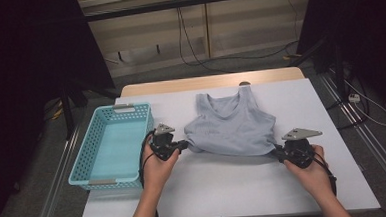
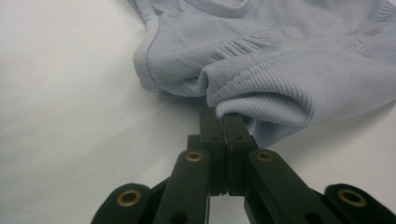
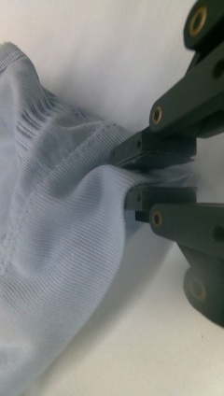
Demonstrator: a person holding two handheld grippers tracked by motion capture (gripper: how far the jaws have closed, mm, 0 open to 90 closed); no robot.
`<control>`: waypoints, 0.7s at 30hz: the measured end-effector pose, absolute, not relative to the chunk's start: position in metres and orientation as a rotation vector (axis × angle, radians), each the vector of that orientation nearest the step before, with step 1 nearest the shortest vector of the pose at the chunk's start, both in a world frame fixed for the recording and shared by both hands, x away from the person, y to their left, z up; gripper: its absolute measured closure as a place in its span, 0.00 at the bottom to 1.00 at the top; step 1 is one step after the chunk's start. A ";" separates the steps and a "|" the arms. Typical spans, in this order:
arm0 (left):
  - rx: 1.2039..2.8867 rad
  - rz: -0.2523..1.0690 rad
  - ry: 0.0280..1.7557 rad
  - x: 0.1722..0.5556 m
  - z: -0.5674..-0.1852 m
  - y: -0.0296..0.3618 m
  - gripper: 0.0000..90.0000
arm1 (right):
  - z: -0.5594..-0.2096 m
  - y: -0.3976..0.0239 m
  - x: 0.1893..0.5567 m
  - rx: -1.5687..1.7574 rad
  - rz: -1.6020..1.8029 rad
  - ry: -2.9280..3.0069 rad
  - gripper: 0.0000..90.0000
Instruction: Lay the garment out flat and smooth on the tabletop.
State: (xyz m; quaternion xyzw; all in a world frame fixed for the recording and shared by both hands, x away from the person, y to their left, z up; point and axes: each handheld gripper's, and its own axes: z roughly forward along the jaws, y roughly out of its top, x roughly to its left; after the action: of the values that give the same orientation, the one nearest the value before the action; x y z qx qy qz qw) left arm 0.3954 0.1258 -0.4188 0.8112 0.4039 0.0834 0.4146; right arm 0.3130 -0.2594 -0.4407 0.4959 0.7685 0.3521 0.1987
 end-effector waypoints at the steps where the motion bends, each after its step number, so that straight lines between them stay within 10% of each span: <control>1: 2.036 0.209 1.016 0.395 -0.419 0.125 0.99 | -0.440 -0.260 0.312 1.387 0.990 2.148 0.86; 21: 2.045 0.191 1.008 0.390 -0.418 0.124 0.99 | -0.425 -0.245 0.304 1.287 1.169 2.166 0.38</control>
State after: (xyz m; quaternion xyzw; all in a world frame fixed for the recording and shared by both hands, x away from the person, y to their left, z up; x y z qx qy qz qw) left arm 0.3896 0.1243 -0.4183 0.8137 0.4009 0.0762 0.4139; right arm 0.3044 -0.2448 -0.4248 0.4556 0.7671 0.4139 0.1809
